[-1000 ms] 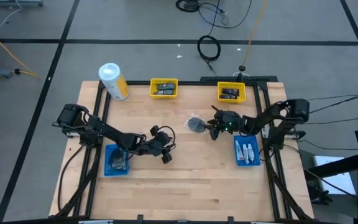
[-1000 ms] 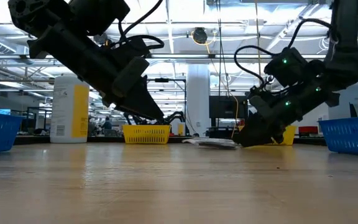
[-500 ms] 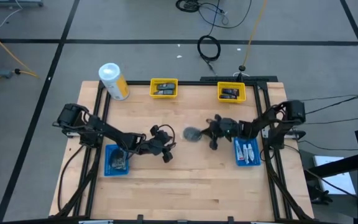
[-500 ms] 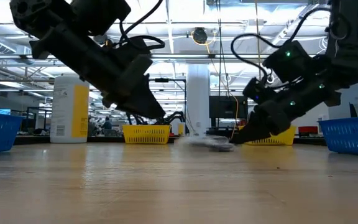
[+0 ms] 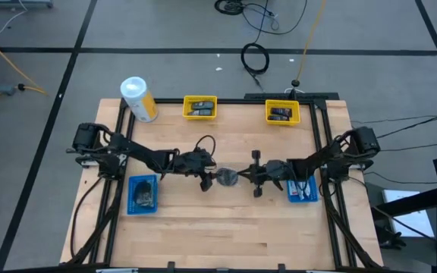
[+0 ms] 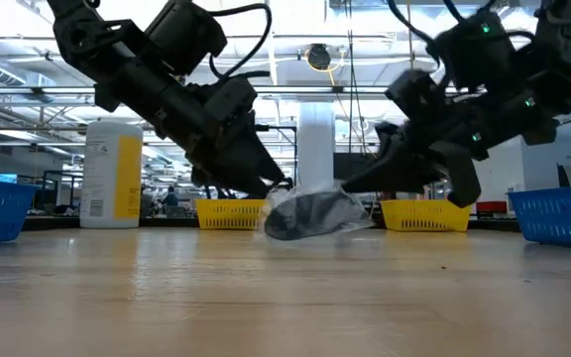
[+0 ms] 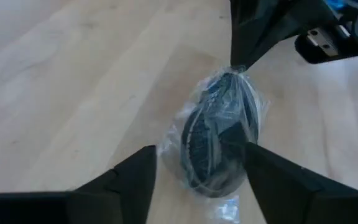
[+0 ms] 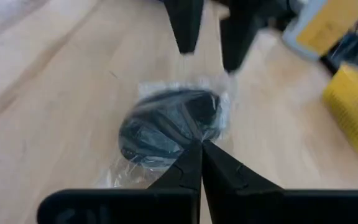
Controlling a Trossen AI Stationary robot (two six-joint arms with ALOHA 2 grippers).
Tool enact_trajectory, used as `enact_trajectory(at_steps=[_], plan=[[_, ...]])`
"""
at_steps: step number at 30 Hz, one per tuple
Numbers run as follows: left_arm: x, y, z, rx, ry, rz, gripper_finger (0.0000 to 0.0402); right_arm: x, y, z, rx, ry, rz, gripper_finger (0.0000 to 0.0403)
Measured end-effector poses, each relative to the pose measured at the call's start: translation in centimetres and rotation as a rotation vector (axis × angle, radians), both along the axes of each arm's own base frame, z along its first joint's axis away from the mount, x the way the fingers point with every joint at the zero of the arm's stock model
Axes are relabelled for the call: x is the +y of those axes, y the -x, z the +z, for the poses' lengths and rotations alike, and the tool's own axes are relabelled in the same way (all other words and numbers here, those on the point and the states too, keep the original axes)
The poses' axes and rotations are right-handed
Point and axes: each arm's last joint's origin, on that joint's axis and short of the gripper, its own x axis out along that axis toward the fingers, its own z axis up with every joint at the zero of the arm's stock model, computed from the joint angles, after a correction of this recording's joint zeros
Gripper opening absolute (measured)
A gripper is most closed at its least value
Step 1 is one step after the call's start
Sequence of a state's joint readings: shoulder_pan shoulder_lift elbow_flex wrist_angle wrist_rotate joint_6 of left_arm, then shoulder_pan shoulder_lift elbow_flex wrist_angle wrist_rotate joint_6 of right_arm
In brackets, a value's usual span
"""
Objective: Pick & Place Travel size toiletries
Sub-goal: Put the black hairbrush into the left blue bin
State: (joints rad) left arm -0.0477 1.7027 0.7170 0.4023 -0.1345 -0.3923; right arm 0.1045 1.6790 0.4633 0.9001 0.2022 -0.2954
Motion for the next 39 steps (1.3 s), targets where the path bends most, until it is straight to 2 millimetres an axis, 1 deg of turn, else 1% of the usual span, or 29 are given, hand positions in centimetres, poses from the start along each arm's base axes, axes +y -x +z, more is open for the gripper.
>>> enact_trajectory(at_steps=[3,7,10,13,16,18,20,22,25,30,33,39], plan=[[0.0,-0.1,0.2,-0.026,0.001,-0.003,0.0273,0.9,-0.7,0.6,-0.008,0.051,0.038,0.0001],[-0.6,-0.1,0.1,-0.019,-0.048,-0.010,0.0311,1.5,-1.0,0.8,-0.005,0.080,0.073,0.0001],[-1.1,0.0,0.1,-0.004,-0.082,-0.044,0.0330,1.7,-0.8,0.5,0.033,0.104,0.089,0.0000],[-1.8,0.2,1.1,-0.035,-0.128,-0.082,0.0341,1.6,-0.8,0.4,0.049,0.112,0.095,0.0000],[-2.9,0.3,2.0,-0.081,-0.230,-0.079,0.0340,1.6,-0.8,0.3,0.054,0.119,0.101,0.0000],[-3.5,0.4,2.2,-0.093,-0.297,-0.048,0.0337,1.9,-0.7,0.3,0.056,0.141,0.133,0.0000],[-3.8,0.2,2.1,-0.109,-0.310,-0.032,0.0333,2.2,-0.7,0.4,0.045,0.168,0.189,0.0000],[-3.7,0.1,1.7,-0.097,-0.280,-0.050,0.0331,2.7,-0.7,0.5,0.033,0.208,0.225,0.0000],[-3.3,-0.4,0.9,-0.113,-0.173,-0.133,0.0332,3.2,-1.0,0.9,0.018,0.268,0.257,0.0000],[-3.3,-1.4,-0.3,-0.197,-0.014,-0.331,0.0330,3.9,-1.6,1.6,0.000,0.347,0.207,0.0000],[-3.4,-1.7,-0.9,-0.230,0.030,-0.360,0.0320,3.9,-1.6,1.6,0.003,0.351,0.208,0.0000],[-3.4,-1.8,-1.8,-0.198,0.033,-0.356,0.0280,3.9,-1.6,1.8,-0.016,0.366,0.161,0.0000]])
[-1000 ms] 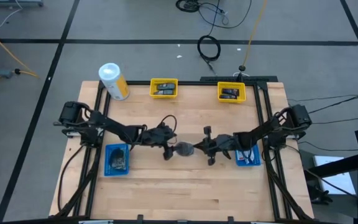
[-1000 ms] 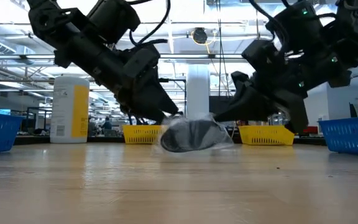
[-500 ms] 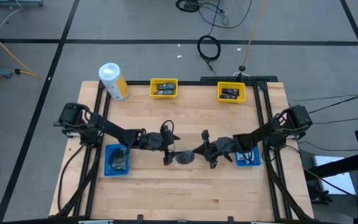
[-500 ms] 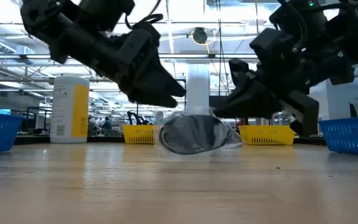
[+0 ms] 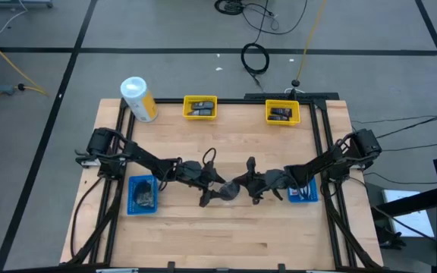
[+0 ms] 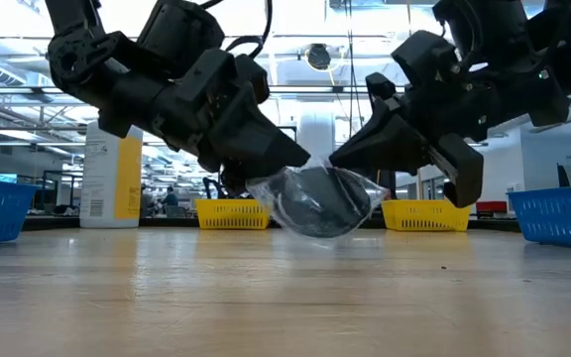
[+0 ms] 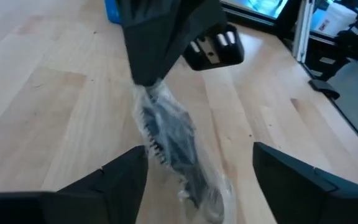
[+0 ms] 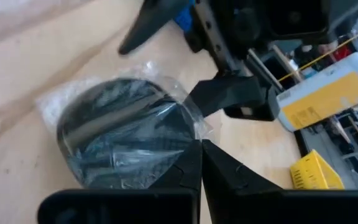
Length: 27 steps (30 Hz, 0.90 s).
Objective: Pick & Place Travel size toiletries
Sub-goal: Put the black hairbrush into the left blue bin
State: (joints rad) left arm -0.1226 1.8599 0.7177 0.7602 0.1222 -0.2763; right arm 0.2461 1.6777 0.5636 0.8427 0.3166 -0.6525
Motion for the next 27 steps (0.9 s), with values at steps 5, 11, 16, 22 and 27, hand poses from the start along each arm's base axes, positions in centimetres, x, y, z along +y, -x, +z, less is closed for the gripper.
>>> enact_trajectory(at_steps=[5,11,16,22,27], plan=[[0.2,0.0,-0.1,0.005,-0.025,0.061,0.0239,0.2,-0.1,0.5,-0.051,-0.015,0.007,0.0000],[0.0,0.0,-0.1,0.004,-0.035,0.061,0.0177,0.2,-0.2,0.6,-0.065,-0.040,0.000,0.0000],[-0.1,0.0,-0.1,0.002,-0.037,0.057,0.0103,0.2,-0.2,0.6,-0.072,-0.125,-0.026,0.0020],[-0.1,0.0,0.1,0.001,-0.029,0.043,0.0021,0.5,0.0,1.6,-0.134,-0.119,-0.088,0.0101],[-0.2,0.9,1.5,0.057,-0.017,0.031,0.0027,0.9,1.0,3.9,-0.237,-0.077,-0.287,0.0155]])
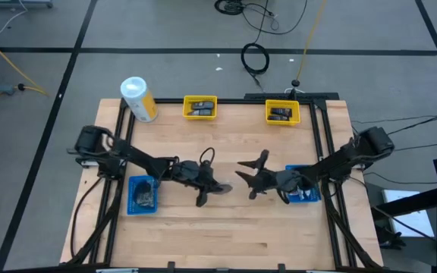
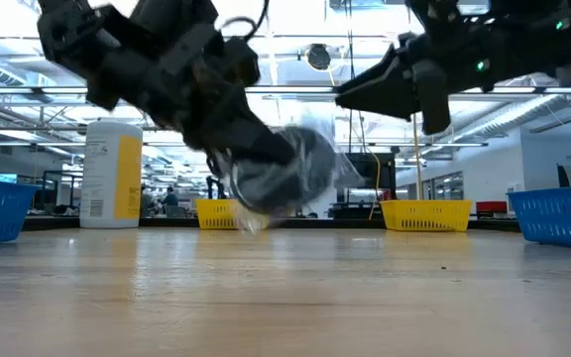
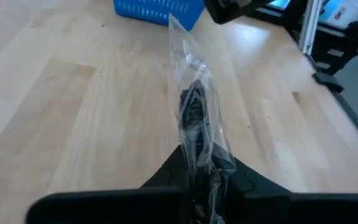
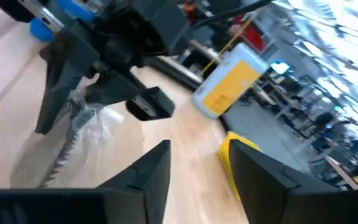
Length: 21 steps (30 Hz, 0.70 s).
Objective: Pick & Place Travel size toiletries
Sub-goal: Put the black hairbrush into the left blue bin
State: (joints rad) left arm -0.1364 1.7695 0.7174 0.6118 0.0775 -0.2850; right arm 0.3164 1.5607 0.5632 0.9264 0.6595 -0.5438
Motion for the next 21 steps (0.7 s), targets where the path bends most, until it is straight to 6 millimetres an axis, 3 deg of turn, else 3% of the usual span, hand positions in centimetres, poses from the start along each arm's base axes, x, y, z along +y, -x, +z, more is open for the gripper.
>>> enact_trajectory(at_steps=[4,8,12,16,21], plan=[[-0.7,1.4,2.2,0.051,-0.013,0.003,0.0055,0.3,0.7,1.0,-0.009,-0.001,-0.032,0.0174],[-2.0,4.0,4.0,0.182,-0.035,0.004,0.0051,0.4,0.9,1.3,-0.008,-0.008,-0.020,0.0177],[-2.7,7.4,5.9,0.327,-0.008,0.069,0.0029,0.2,0.8,1.1,-0.007,-0.035,-0.031,0.0171],[-3.0,11.3,7.9,0.460,0.129,0.165,0.0013,-0.1,0.8,1.0,0.001,-0.041,-0.043,0.0167],[-2.6,16.6,9.5,0.652,0.303,0.346,0.0028,-0.1,0.8,1.0,0.001,-0.041,-0.041,0.0169]])
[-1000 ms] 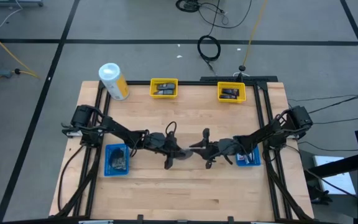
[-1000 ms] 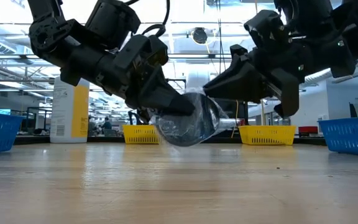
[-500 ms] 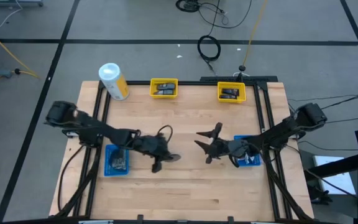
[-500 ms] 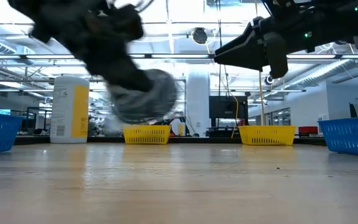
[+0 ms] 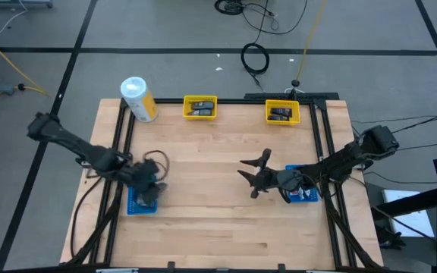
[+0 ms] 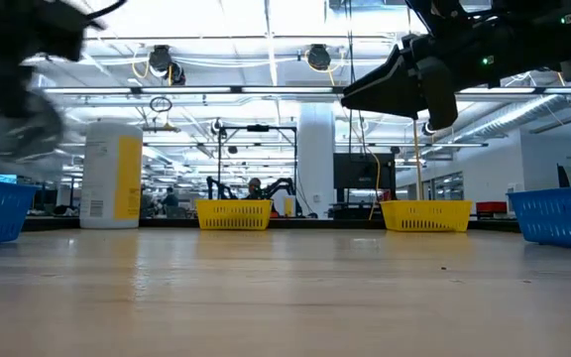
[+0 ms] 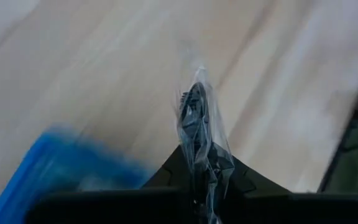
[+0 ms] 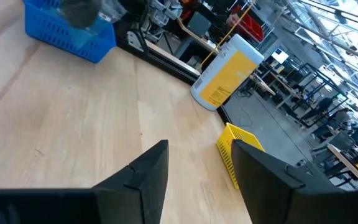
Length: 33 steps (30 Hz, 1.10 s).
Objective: Pick & Place Travel size toiletries
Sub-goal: Put the black hairbrush into the left blue bin
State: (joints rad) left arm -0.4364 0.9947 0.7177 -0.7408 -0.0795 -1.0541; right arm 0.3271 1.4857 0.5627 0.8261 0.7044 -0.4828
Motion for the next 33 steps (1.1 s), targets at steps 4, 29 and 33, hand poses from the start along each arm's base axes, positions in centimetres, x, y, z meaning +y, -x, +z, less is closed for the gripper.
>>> enact_trajectory(at_steps=[4,29,33], plan=[[0.9,3.7,0.3,0.181,0.032,0.186,0.0037,0.0,0.0,0.0,-0.005,-0.002,0.001,0.0166],[0.7,3.5,-2.7,0.582,-0.100,0.534,0.0018,0.0,0.0,0.1,-0.017,-0.028,-0.002,0.0160],[0.3,2.8,-3.5,0.625,-0.141,0.541,0.0026,0.0,0.0,0.1,-0.017,-0.028,-0.002,0.0160]])
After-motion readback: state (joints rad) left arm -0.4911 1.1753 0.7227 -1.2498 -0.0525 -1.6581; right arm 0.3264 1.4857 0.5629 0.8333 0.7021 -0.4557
